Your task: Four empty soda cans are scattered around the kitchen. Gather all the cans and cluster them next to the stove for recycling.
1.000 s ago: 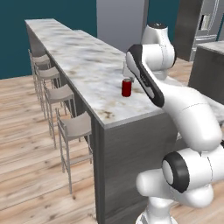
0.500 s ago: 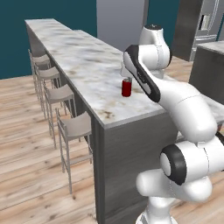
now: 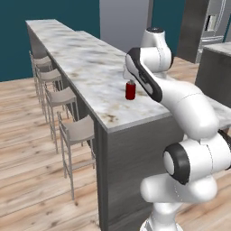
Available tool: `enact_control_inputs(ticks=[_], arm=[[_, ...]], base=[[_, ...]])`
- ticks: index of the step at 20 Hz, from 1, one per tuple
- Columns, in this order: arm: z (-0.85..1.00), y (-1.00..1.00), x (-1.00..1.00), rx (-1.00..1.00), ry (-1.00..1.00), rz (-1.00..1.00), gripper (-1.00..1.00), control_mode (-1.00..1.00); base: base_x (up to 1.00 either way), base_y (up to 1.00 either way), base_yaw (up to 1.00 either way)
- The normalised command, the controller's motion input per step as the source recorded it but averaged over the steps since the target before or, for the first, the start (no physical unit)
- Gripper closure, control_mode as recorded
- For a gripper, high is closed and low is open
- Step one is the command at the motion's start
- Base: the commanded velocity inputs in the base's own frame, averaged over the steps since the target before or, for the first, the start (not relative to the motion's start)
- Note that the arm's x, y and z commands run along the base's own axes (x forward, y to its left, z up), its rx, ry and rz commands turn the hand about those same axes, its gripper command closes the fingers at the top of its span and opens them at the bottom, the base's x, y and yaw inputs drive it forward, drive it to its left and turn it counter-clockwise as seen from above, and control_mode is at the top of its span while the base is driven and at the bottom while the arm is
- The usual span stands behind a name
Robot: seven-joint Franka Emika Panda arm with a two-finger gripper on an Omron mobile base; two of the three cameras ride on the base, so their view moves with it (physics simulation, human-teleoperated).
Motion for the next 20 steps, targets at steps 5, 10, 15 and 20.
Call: enact_control_inputs(ticks=[5,10,15,20], arm=[[-0.03,0.0,0.26,0.0,0.02,0.0,-1.0,-1.0],[-0.05,0.0,0.22,0.0,0.02,0.0,-1.0,-1.0],[-0.08,0.01,0.15,0.0,0.01,0.0,-1.0,-1.0],[-0.08,0.03,0.2,0.0,0.02,0.0,-1.0,-1.0]], base=[[0.0,0.0,0.0],[0.0,0.0,0.0],[0.0,0.0,0.0],[0.0,0.0,0.0]])
